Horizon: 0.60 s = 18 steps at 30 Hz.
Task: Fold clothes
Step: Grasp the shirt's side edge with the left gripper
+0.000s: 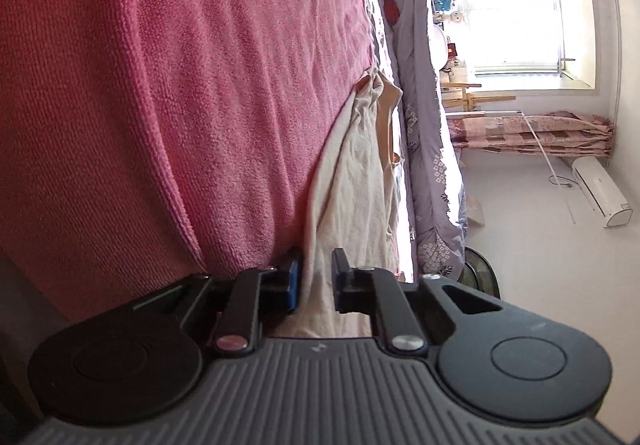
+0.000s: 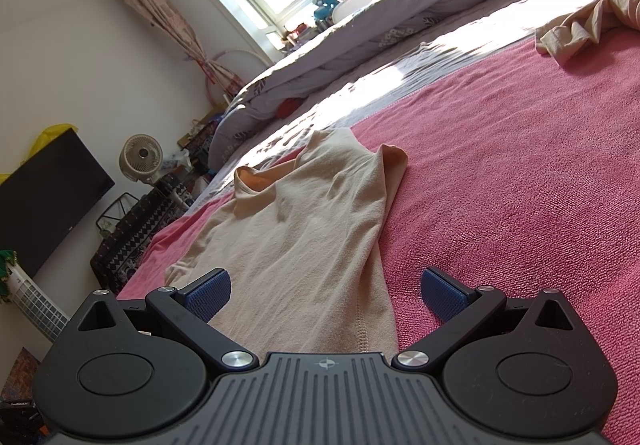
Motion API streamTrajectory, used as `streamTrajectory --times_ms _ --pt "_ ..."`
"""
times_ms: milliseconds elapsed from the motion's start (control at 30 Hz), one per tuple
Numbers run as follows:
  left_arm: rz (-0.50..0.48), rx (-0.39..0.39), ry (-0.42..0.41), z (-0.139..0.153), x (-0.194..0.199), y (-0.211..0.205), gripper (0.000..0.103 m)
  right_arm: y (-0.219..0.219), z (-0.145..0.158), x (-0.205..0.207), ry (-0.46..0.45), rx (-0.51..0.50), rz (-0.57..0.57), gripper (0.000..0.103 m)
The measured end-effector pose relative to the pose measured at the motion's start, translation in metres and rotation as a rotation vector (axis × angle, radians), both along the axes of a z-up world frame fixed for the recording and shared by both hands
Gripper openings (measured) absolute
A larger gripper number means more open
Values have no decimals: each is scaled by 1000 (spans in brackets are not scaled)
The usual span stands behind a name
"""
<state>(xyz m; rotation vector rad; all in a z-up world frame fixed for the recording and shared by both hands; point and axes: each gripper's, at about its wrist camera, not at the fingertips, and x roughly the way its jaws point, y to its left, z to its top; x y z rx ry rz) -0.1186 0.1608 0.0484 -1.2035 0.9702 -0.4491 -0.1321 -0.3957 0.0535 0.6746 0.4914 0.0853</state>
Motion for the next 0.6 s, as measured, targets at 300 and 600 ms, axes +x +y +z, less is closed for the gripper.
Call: streamTrajectory --times_ms 300,600 --pt "53 21 -28 15 10 -4 0 2 -1 1 0 0 -1 103" --pt "45 103 -99 40 28 -4 0 4 -2 3 -1 0 -1 103"
